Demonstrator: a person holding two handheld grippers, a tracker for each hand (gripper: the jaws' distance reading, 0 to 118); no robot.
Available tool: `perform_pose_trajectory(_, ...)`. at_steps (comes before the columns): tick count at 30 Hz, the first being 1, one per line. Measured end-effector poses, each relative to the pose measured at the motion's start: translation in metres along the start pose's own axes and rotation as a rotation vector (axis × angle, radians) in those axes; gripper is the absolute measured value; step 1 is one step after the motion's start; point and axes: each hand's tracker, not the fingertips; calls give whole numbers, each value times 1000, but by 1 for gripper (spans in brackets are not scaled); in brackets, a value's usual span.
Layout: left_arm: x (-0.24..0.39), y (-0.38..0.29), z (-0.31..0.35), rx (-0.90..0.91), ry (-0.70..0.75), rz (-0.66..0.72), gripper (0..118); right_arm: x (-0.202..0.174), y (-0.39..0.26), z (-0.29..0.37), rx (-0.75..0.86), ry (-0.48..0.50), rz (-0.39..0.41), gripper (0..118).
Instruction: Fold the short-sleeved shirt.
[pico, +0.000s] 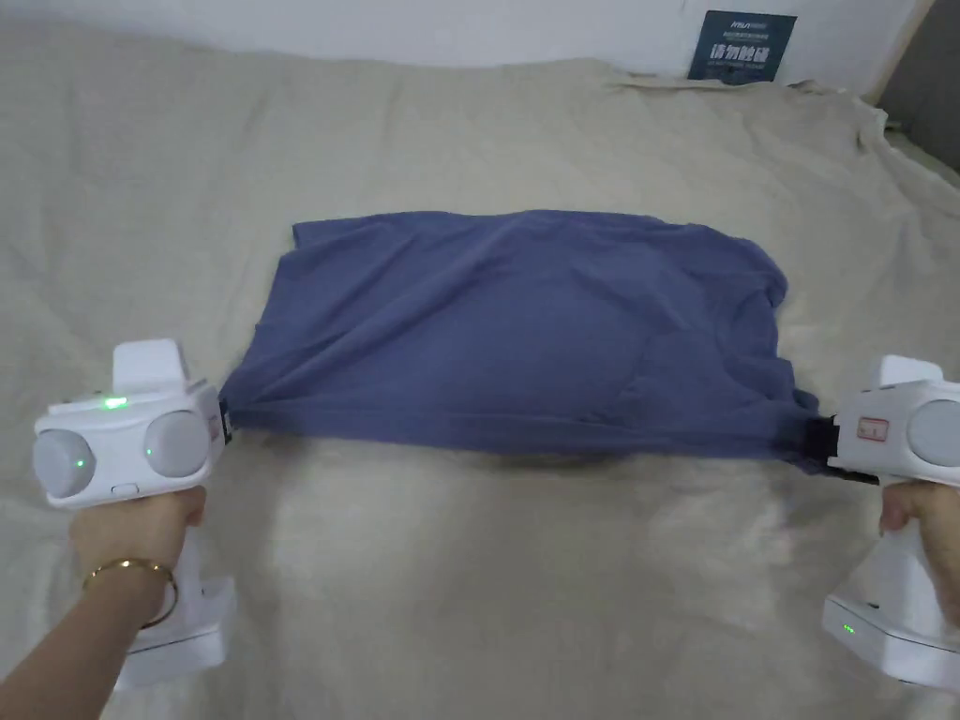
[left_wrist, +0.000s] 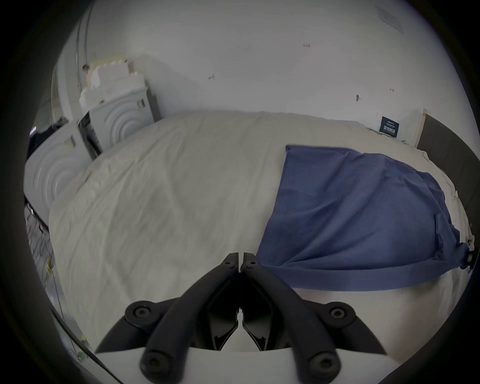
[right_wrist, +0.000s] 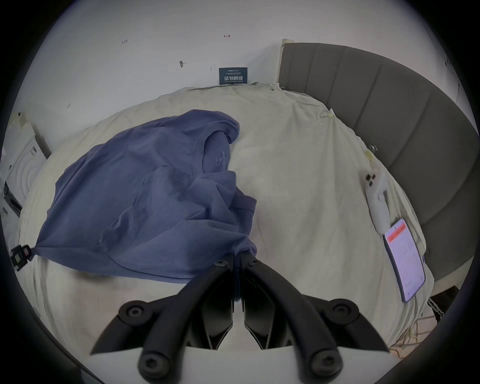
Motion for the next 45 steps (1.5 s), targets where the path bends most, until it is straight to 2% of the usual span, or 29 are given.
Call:
perform_pose_trajectory(6, -32, -46, 51, 20, -56, 104, 0, 28, -52, 49, 44, 39, -13, 3)
perform_pose_trajectory(9, -40, -60, 74, 62, -66, 73, 0, 38, -76, 74, 67, 72, -20, 3)
perform_pose_trajectory(13, -52, -78, 103, 121, -81, 64, 0, 49, -105, 100, 90, 79, 10, 3)
perform_pose_trajectory(20, -71, -115, 134, 163, -95, 30, 0, 71, -150, 126, 87, 104, -9, 3)
perform_pose_trajectory(28, -92, -152, 140, 95, -101, -4, 0, 84, -187, 129, 22, 117, 36, 3)
perform_pose_trajectory(34, -91, -166, 134, 25, -100, -59, 0, 74, -203, 114, -22, 92, 90, 3)
perform_pose_trajectory(38, -90, -168, 130, 5, -102, -75, 0, 66, -205, 106, -29, 64, 153, 3)
perform_pose_trajectory(40, -89, -167, 131, 2, -102, -82, 3, 68, -205, 102, -36, 70, 146, 3)
perform_pose_trajectory(41, -90, -167, 132, -8, -97, -99, 10, 73, -204, 99, -39, 75, 144, 4)
perform_pose_trajectory(42, -94, -168, 132, -22, -93, -120, 20, 76, -203, 99, -44, 86, 145, 8)
perform_pose_trajectory(43, -98, -169, 134, -22, -87, -116, 34, 79, -202, 100, -52, 91, 144, 21)
perform_pose_trajectory(44, -107, -168, 136, -19, -77, -91, 63, 83, -201, 104, -65, 93, 142, 55)
perform_pose_trajectory(45, -116, -167, 139, -20, -72, -41, 82, 86, -202, 109, -72, 97, 140, 83)
